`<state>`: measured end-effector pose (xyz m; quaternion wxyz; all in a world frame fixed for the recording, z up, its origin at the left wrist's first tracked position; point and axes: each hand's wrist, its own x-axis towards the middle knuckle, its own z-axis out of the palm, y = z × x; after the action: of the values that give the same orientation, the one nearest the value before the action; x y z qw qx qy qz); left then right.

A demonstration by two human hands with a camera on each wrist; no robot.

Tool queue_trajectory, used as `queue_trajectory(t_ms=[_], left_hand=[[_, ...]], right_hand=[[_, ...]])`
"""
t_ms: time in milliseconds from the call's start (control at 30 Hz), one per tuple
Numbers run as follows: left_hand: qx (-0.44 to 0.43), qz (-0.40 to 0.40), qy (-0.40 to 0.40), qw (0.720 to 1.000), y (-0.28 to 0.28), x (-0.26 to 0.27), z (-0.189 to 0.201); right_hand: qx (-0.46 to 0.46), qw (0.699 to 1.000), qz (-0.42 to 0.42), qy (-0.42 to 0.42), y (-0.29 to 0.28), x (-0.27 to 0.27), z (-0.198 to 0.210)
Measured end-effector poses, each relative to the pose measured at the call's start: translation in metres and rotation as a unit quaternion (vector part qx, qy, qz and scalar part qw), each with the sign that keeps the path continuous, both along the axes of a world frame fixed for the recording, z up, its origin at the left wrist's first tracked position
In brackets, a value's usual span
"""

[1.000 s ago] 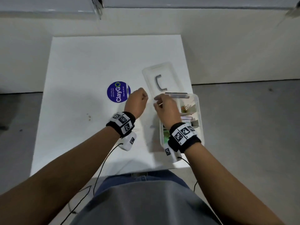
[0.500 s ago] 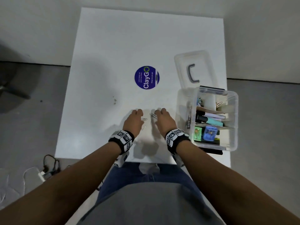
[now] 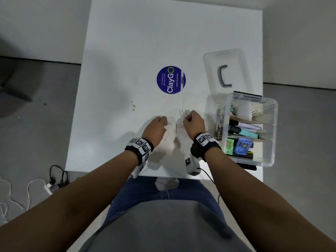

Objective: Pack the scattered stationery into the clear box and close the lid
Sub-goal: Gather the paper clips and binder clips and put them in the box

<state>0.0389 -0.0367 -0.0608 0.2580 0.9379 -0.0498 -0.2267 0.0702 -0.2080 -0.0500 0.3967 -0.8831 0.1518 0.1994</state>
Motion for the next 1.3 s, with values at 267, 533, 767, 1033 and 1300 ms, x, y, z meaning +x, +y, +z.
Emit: queue_trajectory(t_ms=[267, 533, 767, 1033, 1300], left_hand=[[0.0, 0.008, -0.041, 0.999, -0.004, 0.009, -0.001], [0.079, -0.089, -0.054, 0.991, -0.006, 0.022, -0.01], [0.091, -0.109, -0.064, 0.988, -0.003, 0.018, -0.01], [0.014, -0.029, -0.067, 0.997, 0.003, 0.022, 0.0], [-0.066, 0.093, 0.051, 0.992, -0.002, -0.007, 0.013]], right_hand=[[0.273, 0.949, -0.138, 0.08, -0.014, -0.016, 0.011], [0.314, 0.941, -0.1, 0.081, 0.004, -0.014, 0.033], [-0.093, 0.98, 0.178, 0.011, 0.0, -0.021, 0.009], [-0.208, 0.933, 0.294, 0.027, -0.004, -0.032, 0.002], [0.066, 0.996, 0.004, 0.059, -0.003, -0.031, -0.003]])
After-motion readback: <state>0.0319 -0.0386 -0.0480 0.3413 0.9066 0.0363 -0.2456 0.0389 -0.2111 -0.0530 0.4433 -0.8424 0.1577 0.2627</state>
